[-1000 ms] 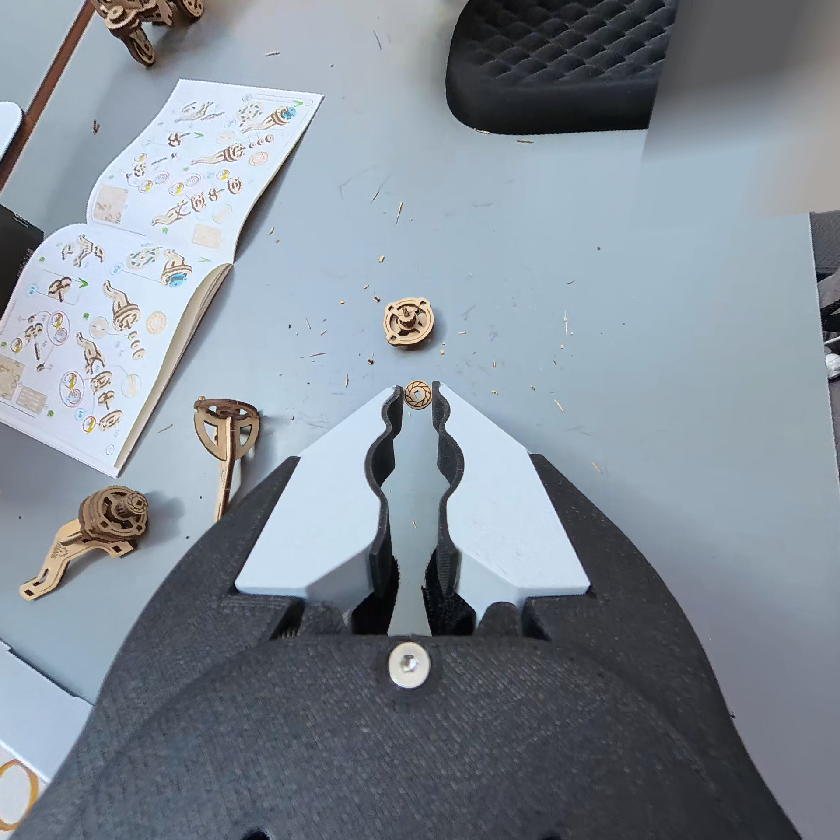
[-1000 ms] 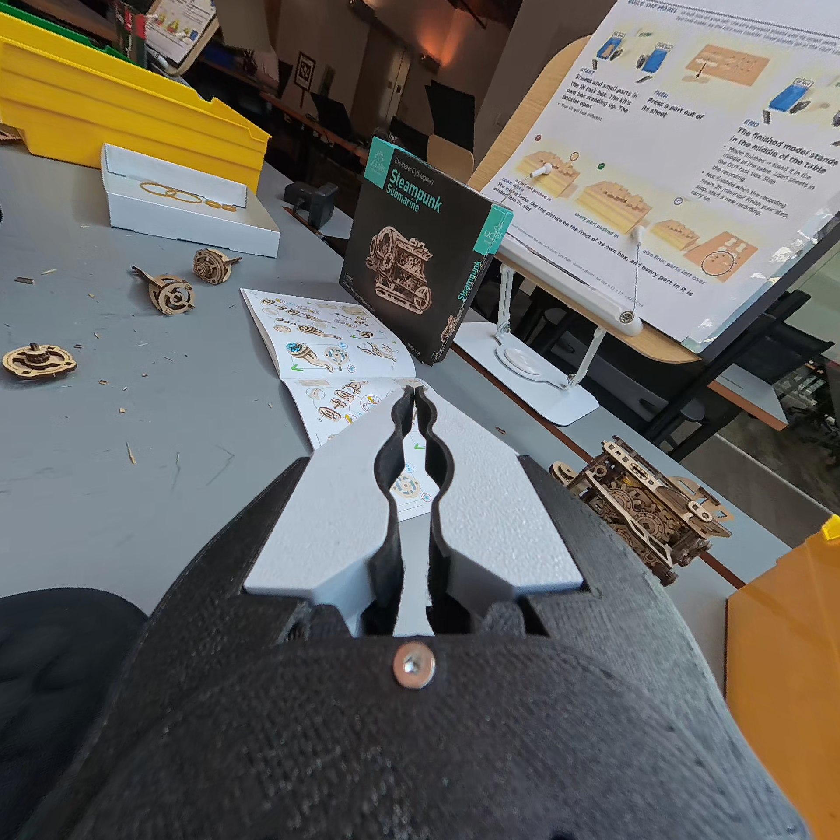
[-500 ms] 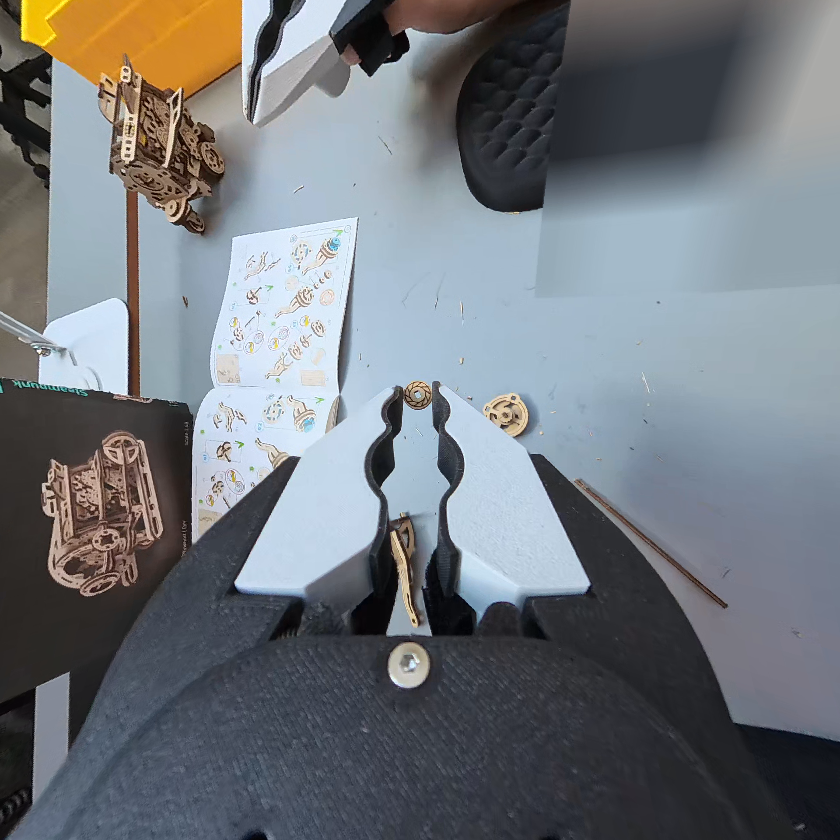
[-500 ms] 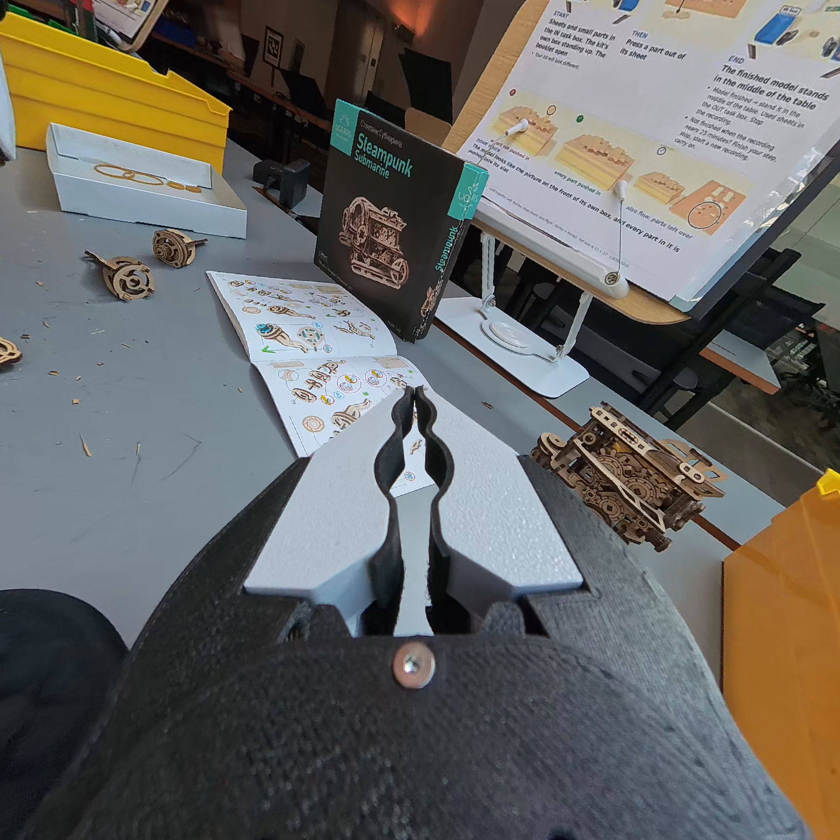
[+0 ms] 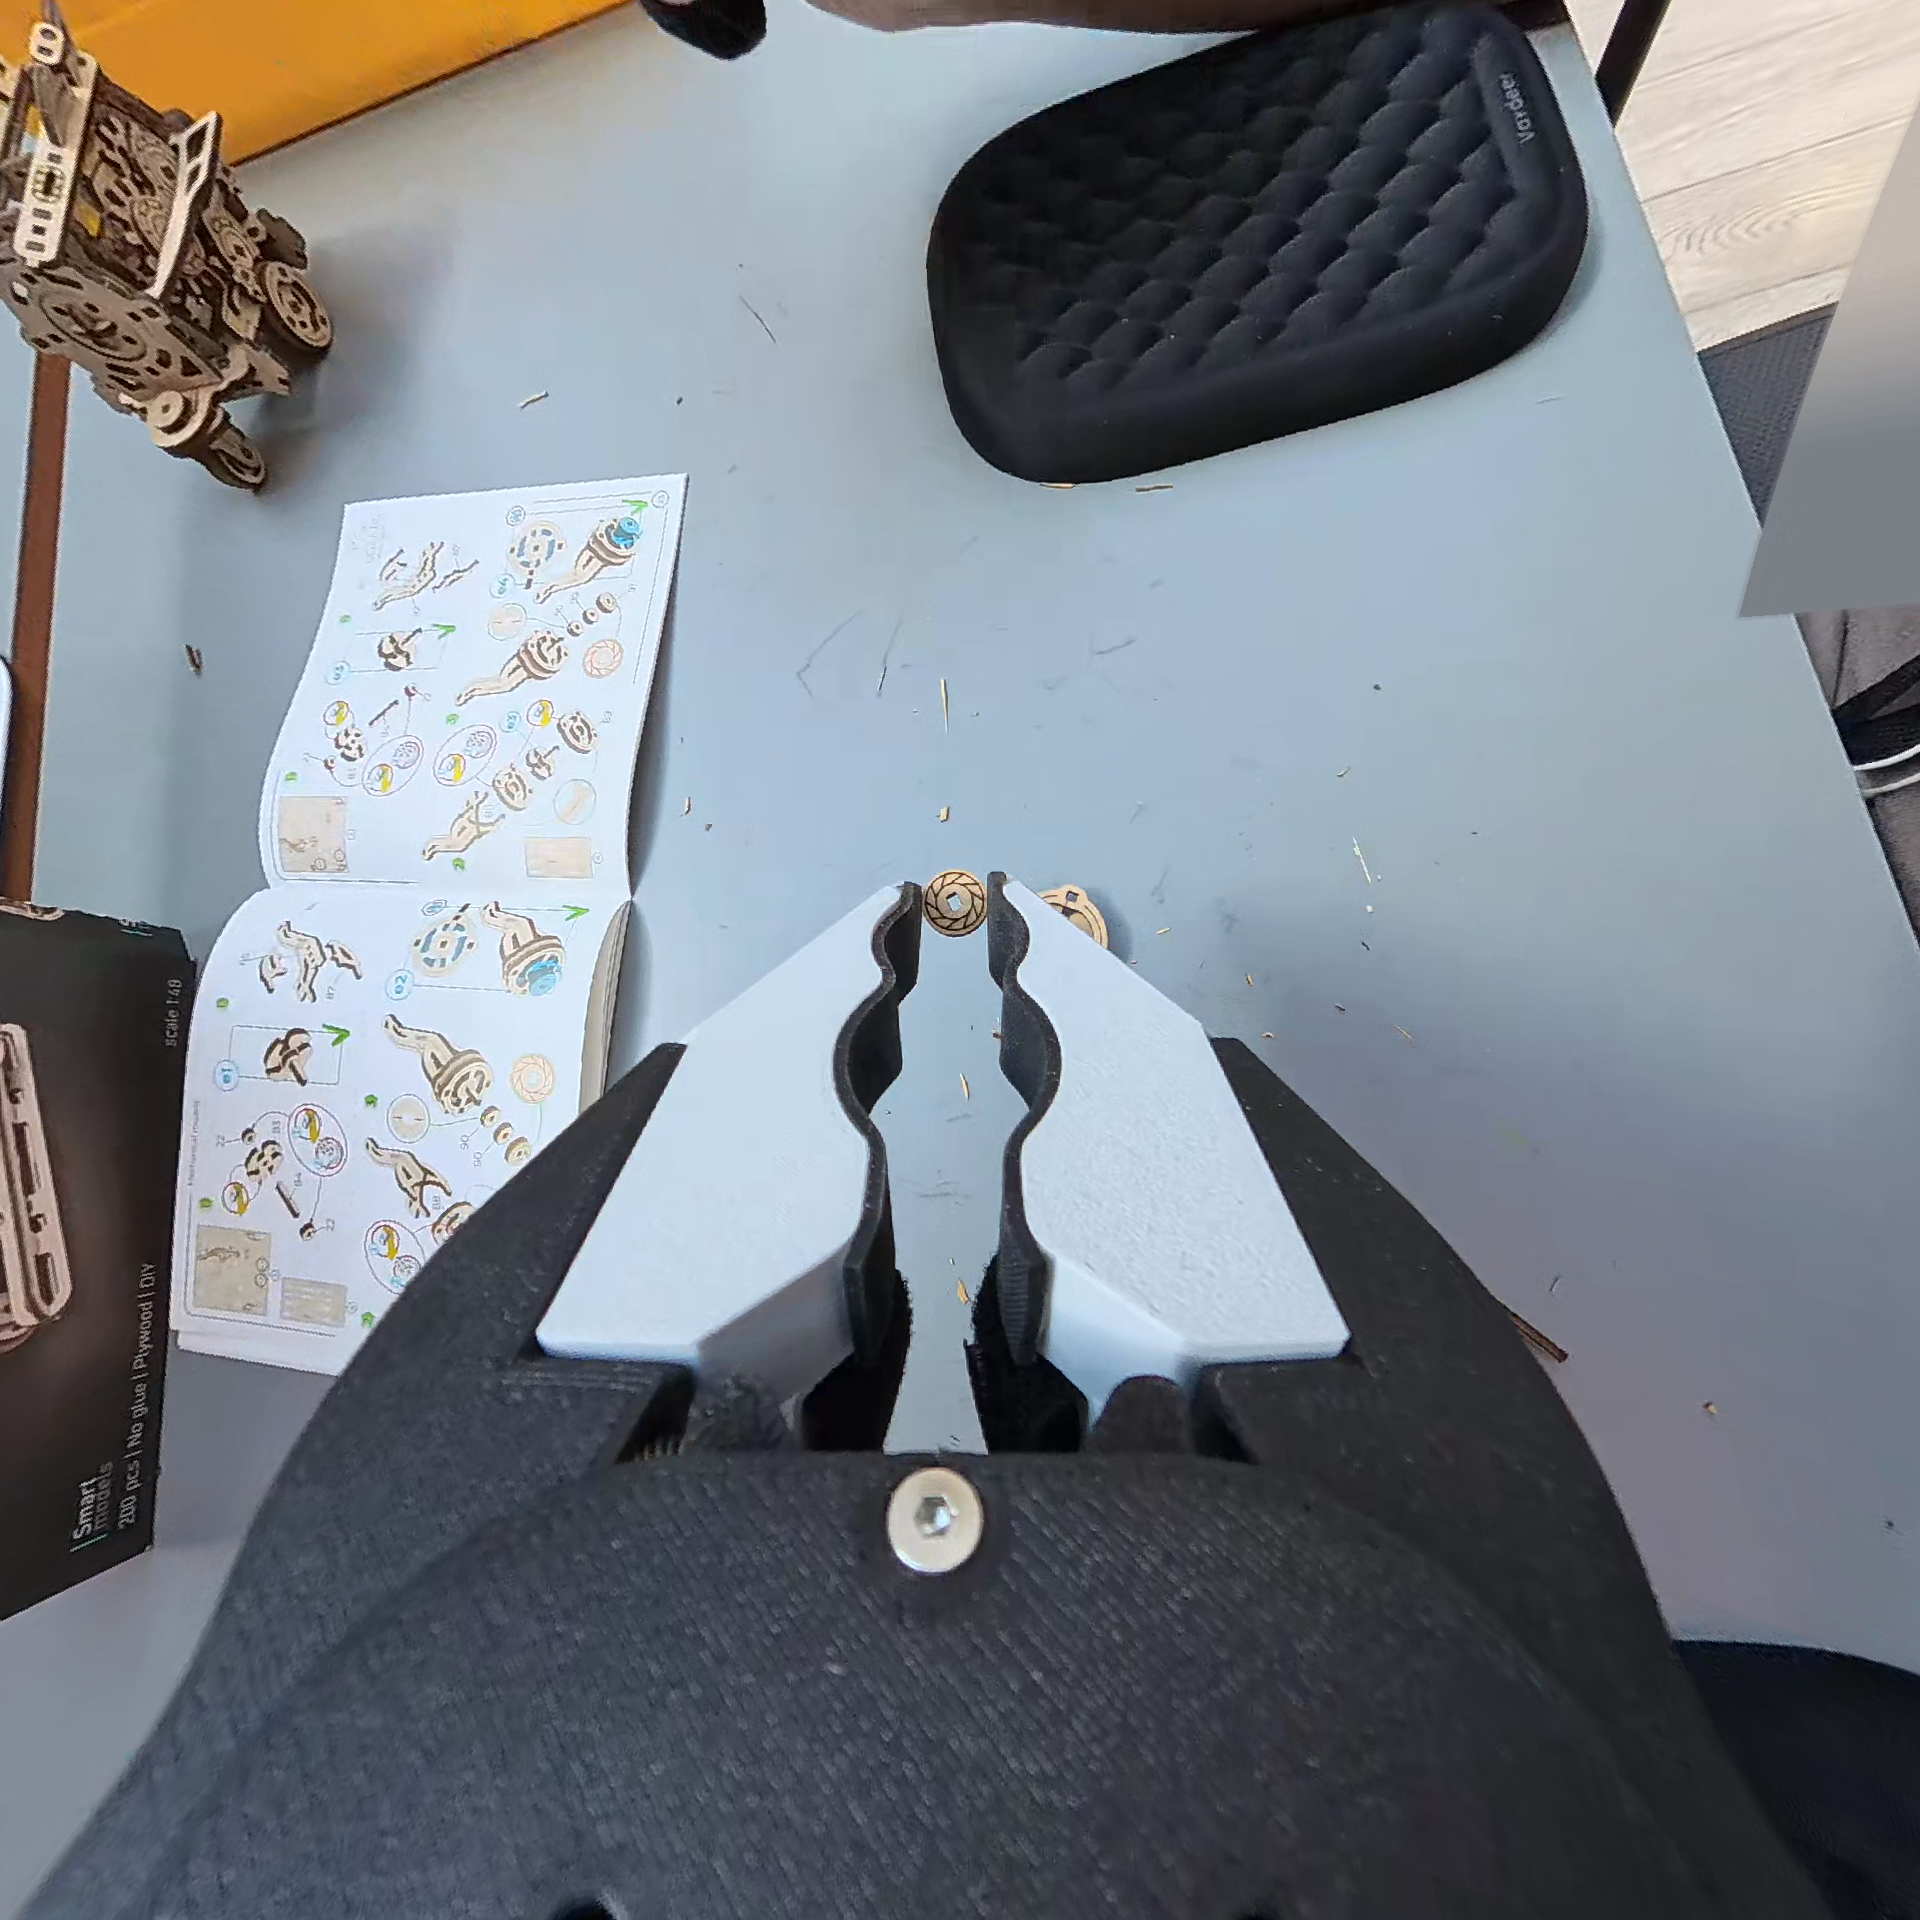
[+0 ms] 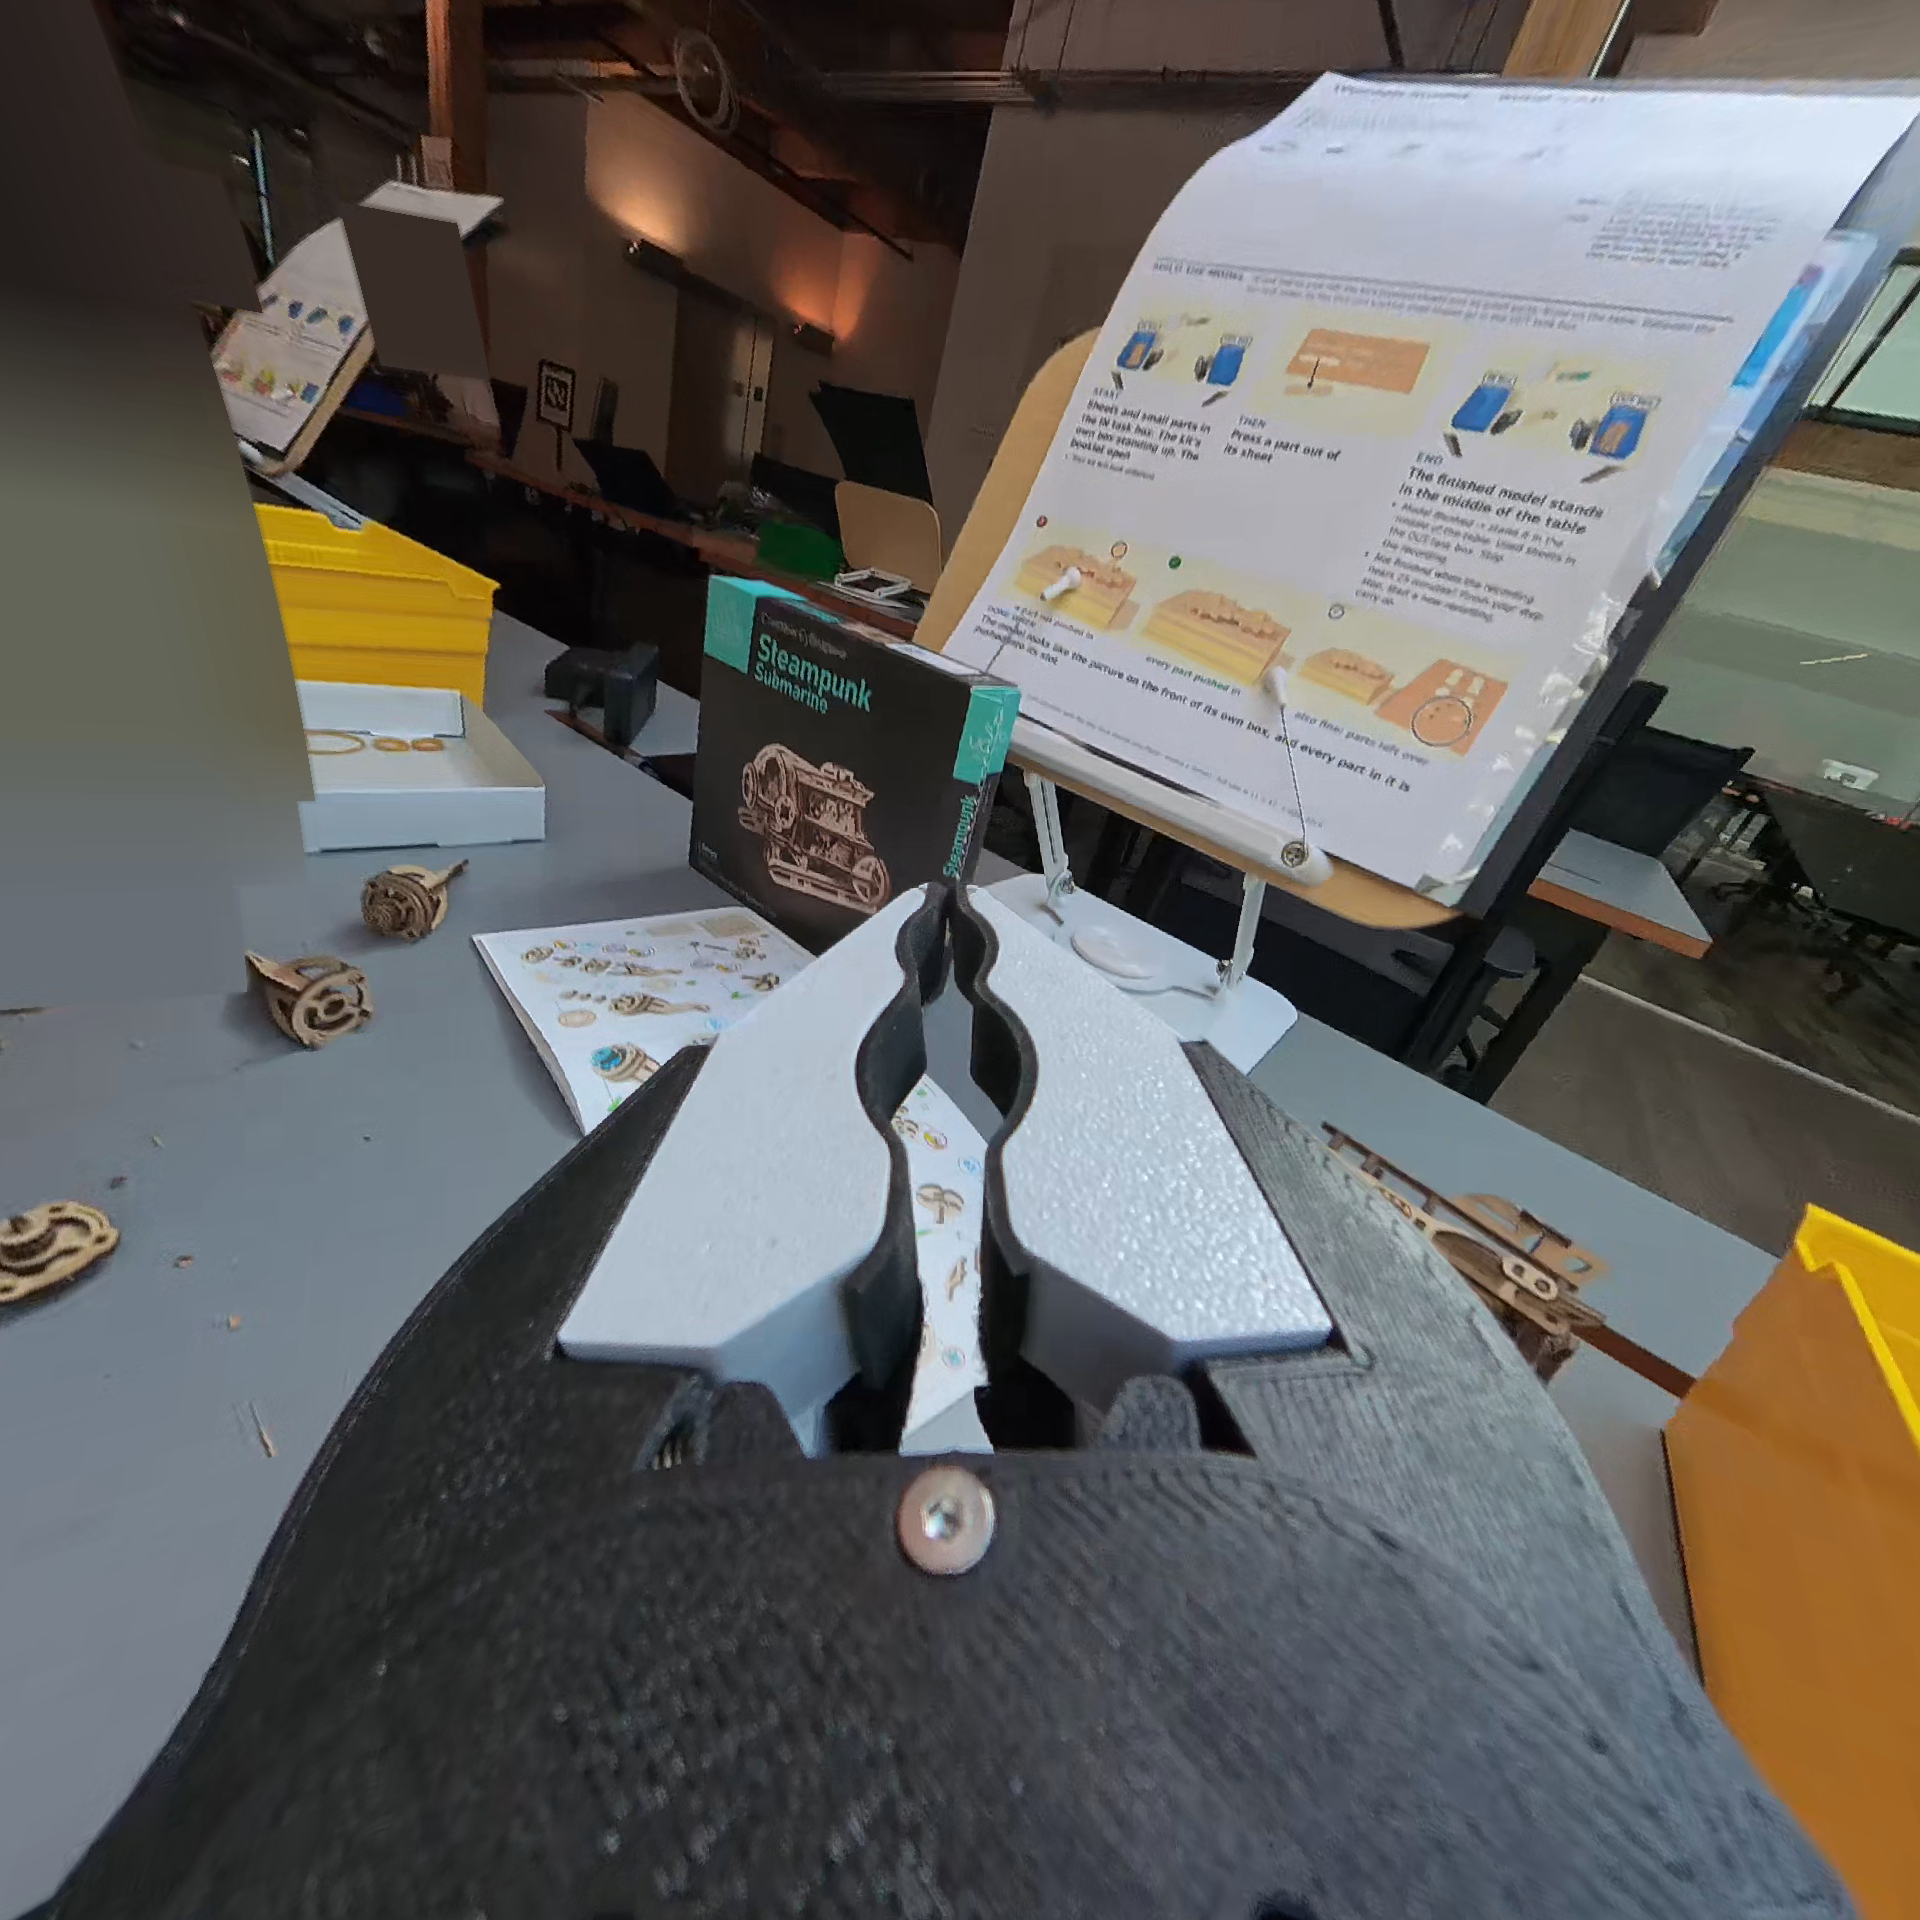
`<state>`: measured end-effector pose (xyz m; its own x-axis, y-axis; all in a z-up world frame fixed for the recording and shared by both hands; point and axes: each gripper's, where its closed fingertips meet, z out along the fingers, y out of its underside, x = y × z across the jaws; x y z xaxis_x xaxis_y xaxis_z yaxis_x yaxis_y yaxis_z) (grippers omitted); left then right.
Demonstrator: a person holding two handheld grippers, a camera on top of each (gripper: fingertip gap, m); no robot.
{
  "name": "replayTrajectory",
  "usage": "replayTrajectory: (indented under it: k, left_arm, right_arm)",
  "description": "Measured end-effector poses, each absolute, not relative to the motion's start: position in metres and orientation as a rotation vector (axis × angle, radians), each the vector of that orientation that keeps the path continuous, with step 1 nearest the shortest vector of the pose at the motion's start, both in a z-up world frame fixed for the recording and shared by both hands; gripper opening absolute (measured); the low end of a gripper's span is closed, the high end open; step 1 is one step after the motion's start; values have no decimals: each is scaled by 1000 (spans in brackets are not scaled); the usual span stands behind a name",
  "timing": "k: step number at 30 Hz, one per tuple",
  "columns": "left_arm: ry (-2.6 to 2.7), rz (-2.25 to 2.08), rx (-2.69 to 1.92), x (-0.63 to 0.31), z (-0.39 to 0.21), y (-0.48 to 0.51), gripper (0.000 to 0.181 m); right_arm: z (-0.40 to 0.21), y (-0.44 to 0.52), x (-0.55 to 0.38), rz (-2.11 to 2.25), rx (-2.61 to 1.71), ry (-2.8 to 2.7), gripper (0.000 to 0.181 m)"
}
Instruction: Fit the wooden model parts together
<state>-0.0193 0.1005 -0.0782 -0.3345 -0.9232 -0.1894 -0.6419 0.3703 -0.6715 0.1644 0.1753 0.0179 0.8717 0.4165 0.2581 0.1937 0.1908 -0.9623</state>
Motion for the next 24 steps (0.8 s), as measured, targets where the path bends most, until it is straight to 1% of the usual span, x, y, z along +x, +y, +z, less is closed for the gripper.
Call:
replayTrajectory:
  k: [3,6,9,13,24]
  left_arm:
    - [2089,-687,-1337,-22,-77,99,10]
    - [2106,-703,-1332,-26,-79,96,10]
    - [2116,-692,-1327,-29,-81,97,10]
    - [2155,-679,-1315,-29,-88,94,10]
    - [2207,-688,-1309,-27,-102,88,10]
  right_arm:
    - [48,183,143,274,-1404,-508,0]
    - [63,201,130,465,-1412,-406,0]
    - [43,217,132,491,-1411,-340,0]
    - [-16,229,147,269,-1502,-418,0]
    - [-24,233,145,373,-1508,-449,0]
